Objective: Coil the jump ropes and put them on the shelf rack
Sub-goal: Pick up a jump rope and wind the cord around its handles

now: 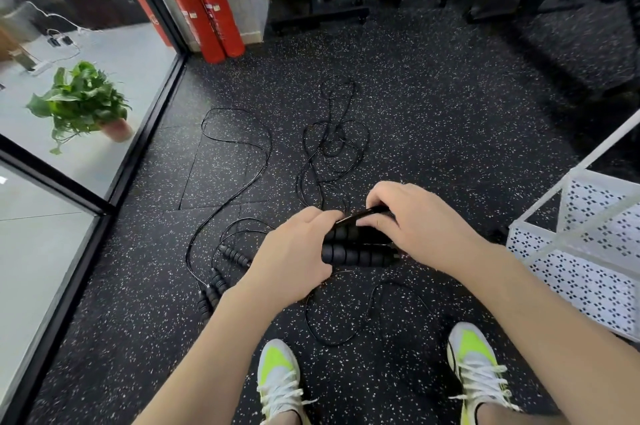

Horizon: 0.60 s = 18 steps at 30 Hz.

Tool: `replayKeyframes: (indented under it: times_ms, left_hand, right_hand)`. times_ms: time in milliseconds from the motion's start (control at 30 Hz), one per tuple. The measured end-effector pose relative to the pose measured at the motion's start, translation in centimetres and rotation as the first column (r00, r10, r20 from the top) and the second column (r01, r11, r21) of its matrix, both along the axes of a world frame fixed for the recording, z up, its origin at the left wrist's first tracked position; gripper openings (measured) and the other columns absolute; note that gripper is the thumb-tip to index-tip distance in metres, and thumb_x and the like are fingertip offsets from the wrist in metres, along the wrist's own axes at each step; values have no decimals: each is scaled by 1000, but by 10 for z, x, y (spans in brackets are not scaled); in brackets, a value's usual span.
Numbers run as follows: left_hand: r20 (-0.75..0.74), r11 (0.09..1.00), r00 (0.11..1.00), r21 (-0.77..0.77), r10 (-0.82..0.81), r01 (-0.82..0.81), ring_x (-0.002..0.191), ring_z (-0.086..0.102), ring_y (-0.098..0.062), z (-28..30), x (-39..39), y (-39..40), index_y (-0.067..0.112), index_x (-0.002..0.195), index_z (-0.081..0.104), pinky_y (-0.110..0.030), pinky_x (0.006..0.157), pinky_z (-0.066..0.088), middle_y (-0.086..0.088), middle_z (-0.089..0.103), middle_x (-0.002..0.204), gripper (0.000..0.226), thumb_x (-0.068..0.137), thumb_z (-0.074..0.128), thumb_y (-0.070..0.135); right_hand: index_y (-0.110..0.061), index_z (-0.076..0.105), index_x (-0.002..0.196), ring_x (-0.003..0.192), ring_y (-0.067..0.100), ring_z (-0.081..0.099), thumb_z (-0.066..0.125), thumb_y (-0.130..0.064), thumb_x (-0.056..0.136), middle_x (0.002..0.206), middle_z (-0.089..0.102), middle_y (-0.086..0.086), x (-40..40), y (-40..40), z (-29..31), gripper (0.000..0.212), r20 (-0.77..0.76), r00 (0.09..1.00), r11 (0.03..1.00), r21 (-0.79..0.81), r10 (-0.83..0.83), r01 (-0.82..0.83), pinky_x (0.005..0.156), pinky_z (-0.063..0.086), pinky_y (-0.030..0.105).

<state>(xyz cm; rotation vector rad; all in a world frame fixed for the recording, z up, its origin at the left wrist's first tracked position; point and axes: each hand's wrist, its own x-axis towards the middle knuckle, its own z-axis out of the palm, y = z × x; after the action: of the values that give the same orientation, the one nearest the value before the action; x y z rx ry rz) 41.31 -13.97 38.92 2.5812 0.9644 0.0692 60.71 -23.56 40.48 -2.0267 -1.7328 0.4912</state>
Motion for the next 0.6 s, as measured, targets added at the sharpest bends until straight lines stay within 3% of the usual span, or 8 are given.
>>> replayKeyframes:
  times_ms: [133,200,267,333,433,500,600]
  left_hand:
    - [127,993,989,-96,79,-67,102,53,-6,-1,-9,7,40,129,56,-21,87,43,19,56,112,65,73,71,11]
    - [208,982,964,-129,163,-138,103,52,3,1,-15,11,41,124,58,-7,87,35,23,56,110,66,69,72,8]
    - [287,967,928,-158,239,-200,104,51,11,5,-18,13,44,120,59,-1,86,33,26,57,110,68,66,74,6]
    - [332,946,892,-207,307,-248,103,53,11,9,-18,12,48,117,59,-9,87,39,27,60,109,69,64,75,7]
    - [377,934,862,-249,337,-256,102,59,6,14,-16,8,50,115,62,-21,87,48,25,64,108,70,63,75,5]
    - [393,942,865,-249,311,-225,103,60,3,15,-16,7,51,113,62,-19,88,46,24,65,108,71,62,75,3]
    - [335,961,909,-200,249,-190,104,58,-1,15,-18,9,54,110,59,-21,91,45,24,64,105,67,63,76,10]
  right_hand:
    - [-35,53,88,69,11,59,65,-72,79,78,63,-9,19,-5,-4,40,-107,993,989,-143,-57,42,65,50,32]
    - [-41,53,101,74,7,58,65,-74,76,88,62,-12,25,-9,-6,43,-159,982,989,-120,-105,87,69,51,30]
    - [-49,44,128,84,2,56,52,-77,81,103,56,-18,26,-10,-9,55,-146,984,993,-74,-98,88,77,51,31]
    - [-54,31,144,92,1,55,42,-80,82,115,49,-24,21,-9,-10,68,-149,988,998,-29,-50,46,81,50,29]
    - [-59,29,146,101,-6,58,69,-64,81,124,52,-29,12,-6,-11,77,-349,936,999,18,-36,46,85,45,18]
    - [-58,36,142,100,-7,62,83,-48,76,118,61,-29,8,-5,-12,81,-442,897,999,23,-28,42,85,44,13]
    - [-50,52,124,83,-3,63,88,-47,70,99,68,-26,7,-5,-15,65,-429,903,998,39,-32,54,71,42,9]
